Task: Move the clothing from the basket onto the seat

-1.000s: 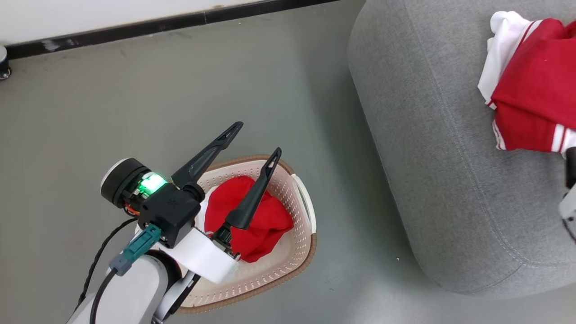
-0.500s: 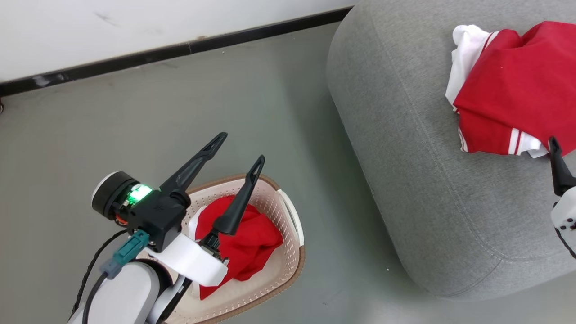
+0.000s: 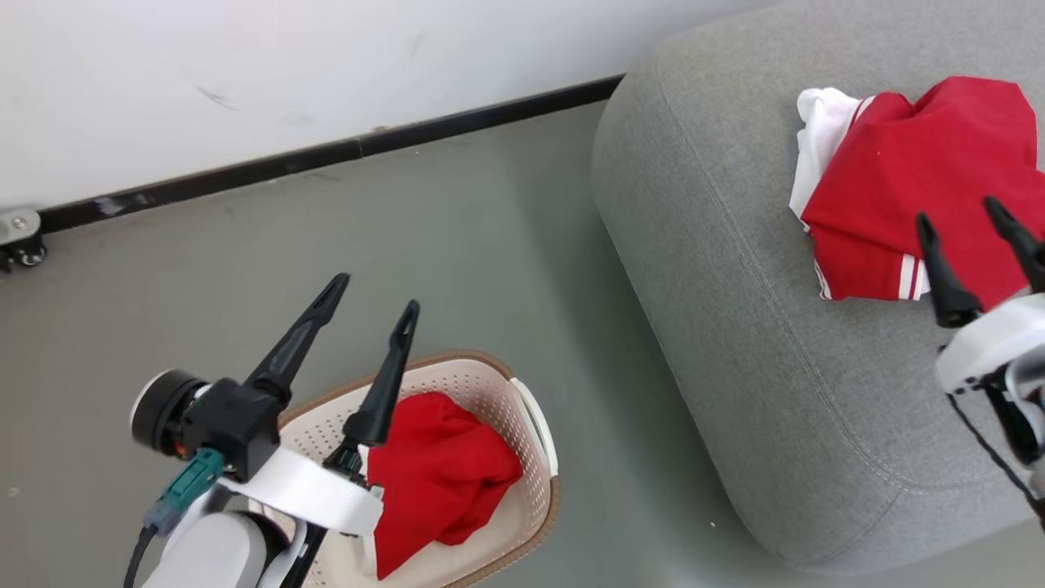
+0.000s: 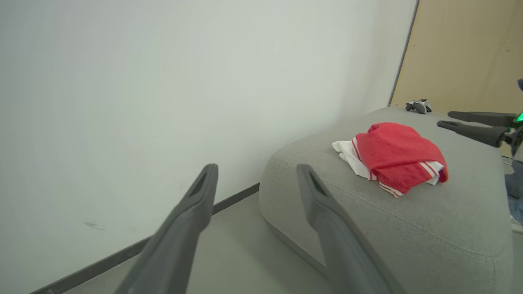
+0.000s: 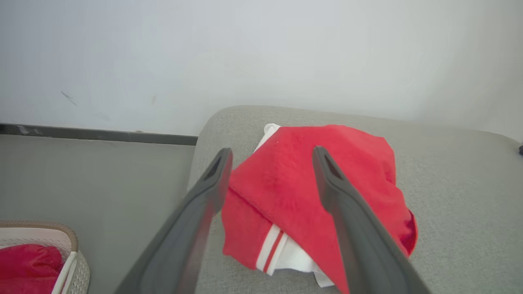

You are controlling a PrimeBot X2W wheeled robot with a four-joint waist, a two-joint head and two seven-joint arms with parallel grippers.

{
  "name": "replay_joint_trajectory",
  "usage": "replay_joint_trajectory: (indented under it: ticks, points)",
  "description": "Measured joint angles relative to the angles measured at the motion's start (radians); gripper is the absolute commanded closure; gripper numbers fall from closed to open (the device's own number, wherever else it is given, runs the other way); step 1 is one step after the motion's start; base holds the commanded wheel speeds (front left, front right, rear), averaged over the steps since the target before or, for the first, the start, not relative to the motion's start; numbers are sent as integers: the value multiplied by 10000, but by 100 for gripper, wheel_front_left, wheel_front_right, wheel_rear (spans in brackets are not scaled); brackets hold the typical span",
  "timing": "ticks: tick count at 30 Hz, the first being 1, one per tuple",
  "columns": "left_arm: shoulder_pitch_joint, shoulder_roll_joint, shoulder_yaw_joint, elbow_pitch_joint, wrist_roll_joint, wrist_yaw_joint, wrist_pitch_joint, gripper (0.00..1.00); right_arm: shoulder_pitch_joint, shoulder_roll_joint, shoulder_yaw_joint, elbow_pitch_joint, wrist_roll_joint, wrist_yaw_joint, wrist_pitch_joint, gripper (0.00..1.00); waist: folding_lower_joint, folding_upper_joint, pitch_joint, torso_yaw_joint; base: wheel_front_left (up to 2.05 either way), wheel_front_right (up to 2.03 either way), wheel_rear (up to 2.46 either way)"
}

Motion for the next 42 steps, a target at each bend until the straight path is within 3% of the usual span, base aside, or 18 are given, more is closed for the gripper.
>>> replay_joint_trajectory:
  ticks: [10, 21, 42]
  points:
    - [1097, 10, 677, 265, -203, 686, -157, 0, -378, 560, 435, -677, -31, 0, -2, 0, -1, 0, -600, 549, 0, 0, 0]
    - [1778, -115, 984, 255, -428, 1106, -313, 0, -333, 1486, 598, -1306, -123, 0, -31, 0, 0, 0, -1167, 1326, 0, 0, 0]
    - [2191, -458, 997, 305, -328, 1630, -330, 0, 1679, 2673, 128, -2031, -316, -2, -33, 0, 0, 0, -2020, 2678, 0, 0, 0]
